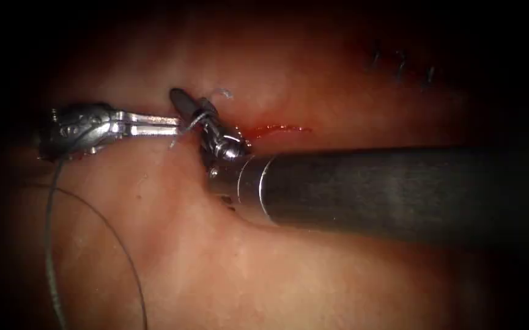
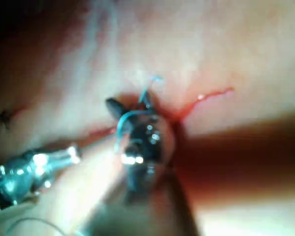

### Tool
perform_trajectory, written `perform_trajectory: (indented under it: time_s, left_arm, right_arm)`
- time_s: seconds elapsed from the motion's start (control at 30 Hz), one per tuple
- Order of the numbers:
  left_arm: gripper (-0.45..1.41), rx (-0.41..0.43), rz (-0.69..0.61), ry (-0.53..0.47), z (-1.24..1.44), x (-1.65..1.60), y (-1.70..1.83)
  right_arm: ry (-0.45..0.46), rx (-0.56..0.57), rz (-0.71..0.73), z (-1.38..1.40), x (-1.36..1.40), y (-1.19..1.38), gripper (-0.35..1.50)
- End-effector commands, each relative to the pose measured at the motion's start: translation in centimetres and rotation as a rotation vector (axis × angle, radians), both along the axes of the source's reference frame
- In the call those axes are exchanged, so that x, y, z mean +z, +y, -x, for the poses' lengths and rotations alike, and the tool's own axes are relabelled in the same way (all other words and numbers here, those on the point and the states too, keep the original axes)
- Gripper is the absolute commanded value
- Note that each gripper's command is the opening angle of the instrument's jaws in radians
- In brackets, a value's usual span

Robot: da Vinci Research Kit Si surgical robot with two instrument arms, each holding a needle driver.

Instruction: Wound Closure

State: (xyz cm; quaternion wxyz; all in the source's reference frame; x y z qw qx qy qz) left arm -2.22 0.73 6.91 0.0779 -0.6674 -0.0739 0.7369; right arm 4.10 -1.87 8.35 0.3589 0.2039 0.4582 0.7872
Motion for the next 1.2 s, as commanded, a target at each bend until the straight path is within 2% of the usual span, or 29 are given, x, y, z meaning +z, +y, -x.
perform_trajectory:
  time_s: [0.03,0.1,0.2,0.3,0.43,0.47,0.57,0.8,0.97,1.2]
  left_arm:
    - [-0.45,-0.001,0.003,-0.001,0.04,0.06,0.03]
    - [-0.45,-0.003,0.003,0.001,0.03,0.06,0.02]
    - [-0.45,-0.002,0.006,0.001,0.03,0.08,0.00]
    - [-0.45,-0.002,0.007,0.001,0.03,0.08,-0.02]
    - [-0.45,-0.001,0.007,0.000,0.01,0.09,-0.02]
    - [-0.45,-0.002,0.008,0.001,0.00,0.09,-0.01]
    - [-0.45,-0.005,0.008,0.005,-0.03,0.10,0.00]
    - [-0.45,-0.044,-0.009,0.040,-0.32,0.36,0.24]
    - [-0.45,-0.071,-0.039,0.060,-0.43,0.62,0.49]
    - [-0.45,-0.091,-0.064,0.085,-0.45,0.96,0.85]
  right_arm:
    - [0.002,-0.001,-0.004,-0.07,0.04,0.02,0.29]
    - [0.001,-0.003,-0.006,-0.05,0.04,0.02,0.10]
    - [-0.015,-0.025,0.016,0.01,0.03,0.04,-0.06]
    - [-0.032,-0.016,0.049,0.06,0.00,0.05,-0.15]
    - [-0.058,-0.012,0.078,0.11,-0.05,0.08,-0.17]
    - [-0.048,-0.006,0.086,0.12,-0.08,0.08,-0.35]
    - [-0.045,-0.006,0.085,0.11,-0.15,0.06,-0.35]
    - [-0.175,-0.107,0.216,-0.01,-0.55,0.03,-0.35]
    - [-0.207,-0.135,0.255,-0.03,-0.62,-0.02,-0.35]
    - [-0.251,-0.169,0.285,0.03,-0.62,-0.03,-0.35]
